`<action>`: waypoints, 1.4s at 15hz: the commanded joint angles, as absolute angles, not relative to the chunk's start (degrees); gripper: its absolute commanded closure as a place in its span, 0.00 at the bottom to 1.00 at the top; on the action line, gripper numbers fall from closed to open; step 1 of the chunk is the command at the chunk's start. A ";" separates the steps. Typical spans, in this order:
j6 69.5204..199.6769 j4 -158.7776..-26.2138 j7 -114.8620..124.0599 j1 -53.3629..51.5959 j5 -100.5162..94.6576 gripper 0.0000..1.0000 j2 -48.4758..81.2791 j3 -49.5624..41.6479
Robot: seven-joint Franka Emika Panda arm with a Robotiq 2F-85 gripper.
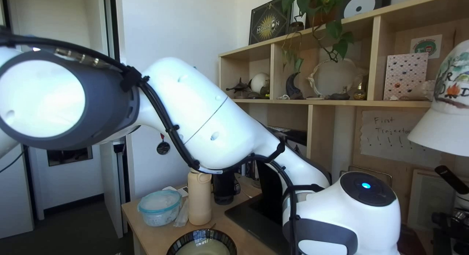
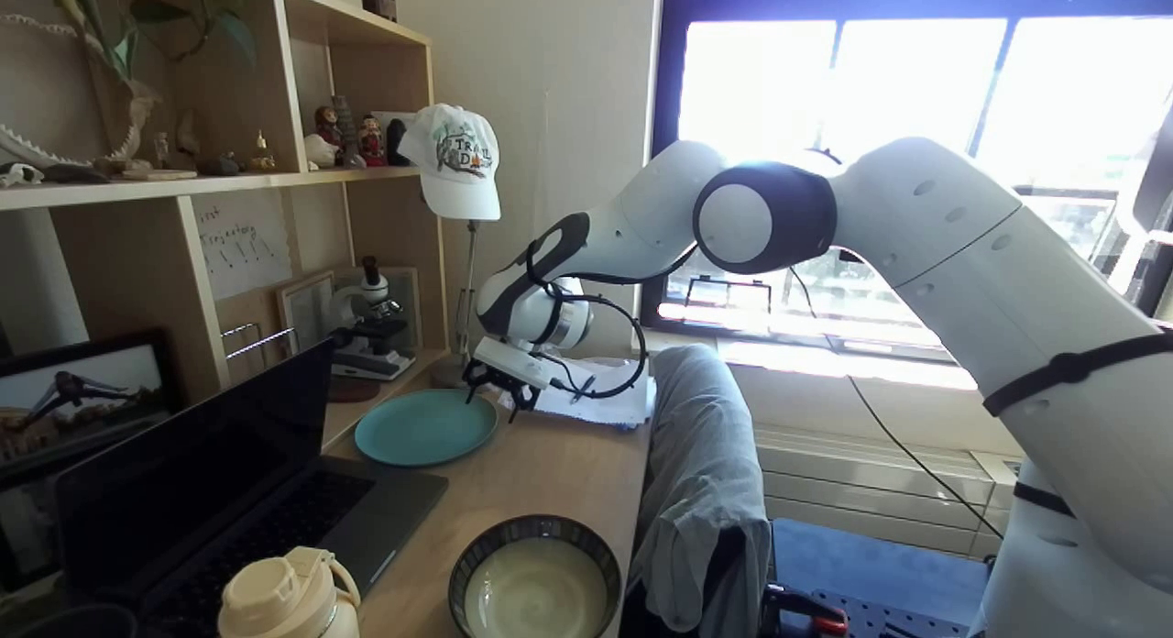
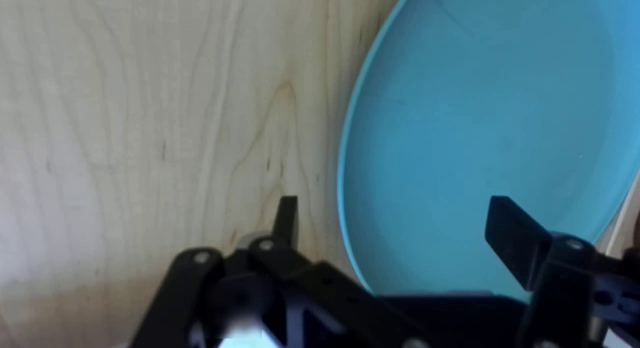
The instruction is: Move the blue plate to the right of the laptop
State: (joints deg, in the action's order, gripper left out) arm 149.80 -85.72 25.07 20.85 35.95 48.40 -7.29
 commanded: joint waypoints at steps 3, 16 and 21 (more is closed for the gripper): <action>145.40 -88.76 26.41 18.86 31.03 0.00 43.26 -9.37; 140.34 -104.23 28.06 9.54 12.97 0.00 26.75 -15.54; 140.35 -111.00 28.36 6.90 8.34 0.00 20.24 -15.67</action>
State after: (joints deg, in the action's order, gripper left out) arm 139.56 -104.54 26.44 8.87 11.31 26.05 -15.03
